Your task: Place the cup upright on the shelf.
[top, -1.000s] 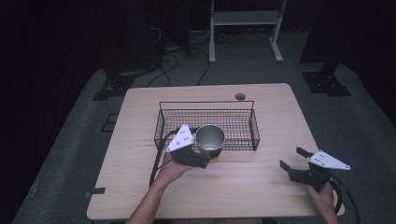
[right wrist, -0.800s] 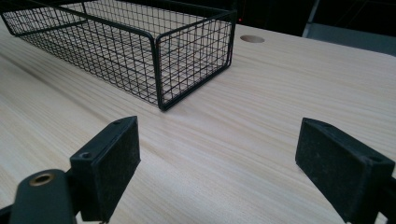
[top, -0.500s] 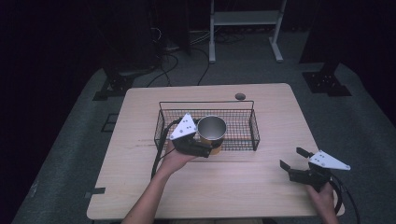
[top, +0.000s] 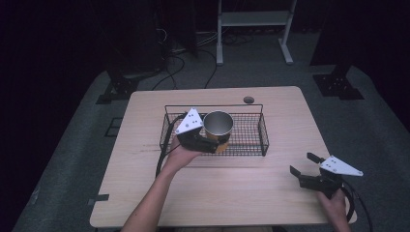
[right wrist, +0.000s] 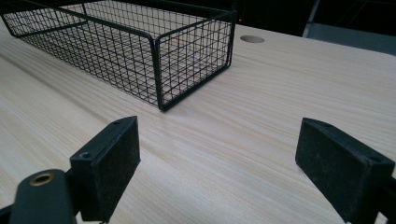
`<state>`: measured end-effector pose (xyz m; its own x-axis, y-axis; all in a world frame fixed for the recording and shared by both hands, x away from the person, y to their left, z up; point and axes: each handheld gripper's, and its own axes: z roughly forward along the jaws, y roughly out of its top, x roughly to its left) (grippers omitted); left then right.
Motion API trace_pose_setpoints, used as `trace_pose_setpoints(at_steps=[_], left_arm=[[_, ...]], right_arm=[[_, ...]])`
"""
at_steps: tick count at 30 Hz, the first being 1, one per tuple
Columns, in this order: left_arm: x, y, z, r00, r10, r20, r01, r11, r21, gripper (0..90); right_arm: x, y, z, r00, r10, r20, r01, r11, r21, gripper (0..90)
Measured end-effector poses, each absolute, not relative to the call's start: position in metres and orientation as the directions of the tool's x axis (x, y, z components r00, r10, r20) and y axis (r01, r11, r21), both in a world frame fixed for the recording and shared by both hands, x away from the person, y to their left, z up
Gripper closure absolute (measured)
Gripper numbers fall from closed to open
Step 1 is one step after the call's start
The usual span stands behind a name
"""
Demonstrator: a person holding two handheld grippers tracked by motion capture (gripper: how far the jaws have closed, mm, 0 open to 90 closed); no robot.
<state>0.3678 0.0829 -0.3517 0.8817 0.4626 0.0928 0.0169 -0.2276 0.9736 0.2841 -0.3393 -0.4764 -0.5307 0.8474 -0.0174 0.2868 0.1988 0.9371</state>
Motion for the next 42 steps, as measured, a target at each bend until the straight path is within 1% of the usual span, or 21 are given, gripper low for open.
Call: trace_pose_setpoints(at_steps=[6,17,29,32,42], left_arm=[[0.376,0.08,-0.35,0.881,0.464,0.096,0.019,-0.237,0.971,12.6],[0.396,0.079,-0.347,0.88,0.471,0.069,0.042,-0.221,0.974,12.6],[0.413,0.073,-0.344,0.882,0.465,0.074,0.044,-0.237,0.971,12.5],[0.417,0.072,-0.344,0.882,0.466,0.061,0.05,-0.221,0.974,12.5],[0.434,0.069,-0.347,0.881,0.471,0.051,0.075,-0.245,0.966,12.5]], right_arm=[[0.284,-0.34,-0.476,-0.531,0.847,-0.018,0.285,0.198,0.938,12.8],[0.284,-0.34,-0.476,-0.531,0.847,-0.016,0.285,0.196,0.938,12.8],[0.284,-0.341,-0.476,-0.53,0.848,-0.01,0.284,0.189,0.94,12.8],[0.284,-0.341,-0.476,-0.531,0.847,-0.014,0.282,0.192,0.94,12.8],[0.284,-0.341,-0.476,-0.528,0.849,-0.006,0.284,0.183,0.941,12.8]])
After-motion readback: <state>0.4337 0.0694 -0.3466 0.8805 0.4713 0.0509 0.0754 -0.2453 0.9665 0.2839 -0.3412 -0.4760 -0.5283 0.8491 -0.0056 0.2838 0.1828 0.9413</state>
